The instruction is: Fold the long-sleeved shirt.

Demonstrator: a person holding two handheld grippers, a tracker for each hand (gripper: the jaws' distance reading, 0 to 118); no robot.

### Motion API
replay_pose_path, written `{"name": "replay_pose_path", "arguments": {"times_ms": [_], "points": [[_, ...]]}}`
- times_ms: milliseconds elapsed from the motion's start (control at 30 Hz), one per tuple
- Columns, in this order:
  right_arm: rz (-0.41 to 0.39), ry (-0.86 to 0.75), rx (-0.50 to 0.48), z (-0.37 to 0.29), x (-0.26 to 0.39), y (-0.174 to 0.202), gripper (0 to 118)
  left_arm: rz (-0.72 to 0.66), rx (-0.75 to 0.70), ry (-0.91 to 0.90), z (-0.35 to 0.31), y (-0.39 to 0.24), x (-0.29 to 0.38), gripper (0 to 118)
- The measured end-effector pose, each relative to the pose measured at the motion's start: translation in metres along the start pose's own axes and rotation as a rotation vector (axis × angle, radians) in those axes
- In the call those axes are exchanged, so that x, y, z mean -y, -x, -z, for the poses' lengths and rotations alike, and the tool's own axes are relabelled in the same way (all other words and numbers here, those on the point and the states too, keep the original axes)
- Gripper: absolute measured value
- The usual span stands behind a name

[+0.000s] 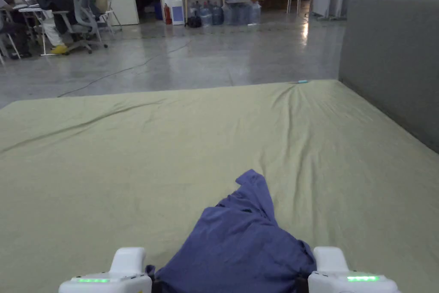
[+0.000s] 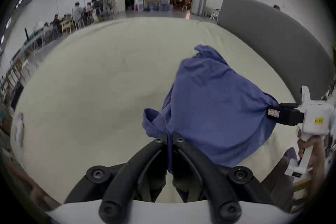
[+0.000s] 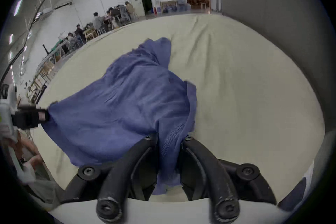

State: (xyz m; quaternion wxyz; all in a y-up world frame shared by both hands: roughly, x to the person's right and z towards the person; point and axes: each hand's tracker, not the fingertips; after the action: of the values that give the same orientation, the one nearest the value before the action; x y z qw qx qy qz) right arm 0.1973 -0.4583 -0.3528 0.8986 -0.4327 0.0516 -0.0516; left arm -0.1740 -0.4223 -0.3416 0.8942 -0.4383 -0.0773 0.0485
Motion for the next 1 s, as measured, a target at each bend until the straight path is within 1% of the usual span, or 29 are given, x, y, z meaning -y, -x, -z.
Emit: {"name": "replay_pose_path", "arguments": {"times_ms": [33, 67, 100, 133, 200, 233, 300, 333, 367, 400, 433, 467, 500, 533, 567, 600, 633, 667, 700, 733, 767, 833, 867, 900, 933, 967, 1000], "points": [[0.049, -0.023, -0.026, -0.004, 0.001, -0.004, 52, -0.042, 0.02, -0.002, 0.001, 0.005, 0.003, 20], [0.078, -0.044, -0.037, -0.011, -0.002, -0.007, 79, -0.081, 0.031, -0.007, -0.002, 0.009, 0.005, 57], [0.092, -0.068, -0.038, -0.021, -0.006, -0.01, 99, -0.092, 0.042, -0.019, -0.007, 0.011, 0.004, 96], [0.09, -0.119, -0.024, -0.036, -0.01, -0.012, 103, -0.079, 0.049, -0.021, -0.014, 0.014, 0.002, 107], [0.051, -0.229, -0.021, -0.063, -0.015, -0.015, 105, -0.057, 0.078, -0.042, -0.032, 0.011, 0.0, 118], [0.03, -0.251, -0.005, -0.074, -0.018, -0.015, 105, -0.052, 0.082, -0.087, -0.046, 0.011, -0.002, 117], [0.034, -0.229, 0.027, -0.09, -0.021, -0.015, 105, -0.035, 0.064, -0.095, -0.063, 0.01, -0.008, 117], [0.055, -0.216, 0.03, -0.094, -0.022, -0.017, 100, -0.039, 0.044, -0.096, -0.04, 0.028, -0.007, 112], [0.073, -0.223, 0.019, -0.099, -0.02, -0.019, 80, -0.04, 0.038, -0.115, -0.038, 0.034, -0.007, 91], [0.08, -0.229, 0.008, -0.097, -0.019, -0.019, 31, -0.029, 0.032, -0.139, -0.035, 0.037, -0.008, 40], [0.086, -0.214, 0.039, -0.096, -0.02, -0.02, 0, -0.004, 0.025, -0.155, -0.028, 0.04, -0.008, 0], [0.084, -0.213, 0.049, -0.098, -0.02, -0.016, 0, 0.023, -0.003, -0.164, -0.037, 0.024, -0.012, 0], [0.069, -0.194, 0.033, -0.098, -0.02, -0.016, 0, 0.07, -0.009, -0.154, -0.03, 0.024, -0.014, 0], [0.061, -0.184, 0.014, -0.095, -0.017, -0.014, 0, 0.086, -0.016, -0.111, -0.019, 0.026, -0.016, 0], [0.066, -0.19, 0.022, -0.097, -0.016, -0.011, 0, 0.073, -0.015, -0.108, -0.009, 0.028, -0.018, 0], [0.067, -0.192, 0.022, -0.098, -0.016, -0.009, 0, 0.066, -0.011, -0.131, -0.03, 0.019, -0.021, 0], [0.064, -0.191, 0.014, -0.099, -0.016, -0.008, 0, 0.041, -0.006, -0.125, -0.025, 0.022, -0.022, 0], [0.064, -0.188, 0.008, -0.097, -0.015, -0.01, 0, 0.018, -0.026, -0.118, -0.018, 0.026, -0.023, 28], [0.069, -0.186, 0.003, -0.098, -0.015, -0.009, 0, -0.013, -0.045, -0.087, -0.007, 0.032, -0.024, 75], [0.073, -0.182, -0.001, -0.098, -0.017, -0.008, 0, 0.012, -0.122, -0.074, -0.018, 0.015, -0.023, 115], [0.075, -0.179, -0.002, -0.098, -0.018, -0.007, 0, 0.012, -0.152, -0.025, -0.012, 0.013, -0.019, 117], [0.075, -0.173, 0.001, -0.094, -0.017, -0.01, 0, 0.03, -0.232, -0.014, -0.003, 0.001, -0.005, 116], [0.071, -0.17, 0.0, -0.095, -0.018, -0.009, 0, 0.019, -0.205, 0.05, 0.013, 0.016, -0.02, 116], [0.07, -0.168, -0.001, -0.095, -0.018, -0.008, 0, 0.031, -0.21, 0.069, 0.019, 0.013, -0.018, 115], [0.069, -0.164, 0.001, -0.092, -0.017, -0.011, 0, 0.031, -0.22, 0.09, 0.025, 0.008, -0.014, 106], [0.068, -0.159, 0.006, -0.091, -0.019, -0.011, 0, 0.021, -0.204, 0.108, 0.03, 0.002, -0.009, 85], [0.069, -0.154, 0.011, -0.09, -0.021, -0.01, 0, 0.002, -0.184, 0.138, 0.038, 0.01, -0.016, 50]]}}
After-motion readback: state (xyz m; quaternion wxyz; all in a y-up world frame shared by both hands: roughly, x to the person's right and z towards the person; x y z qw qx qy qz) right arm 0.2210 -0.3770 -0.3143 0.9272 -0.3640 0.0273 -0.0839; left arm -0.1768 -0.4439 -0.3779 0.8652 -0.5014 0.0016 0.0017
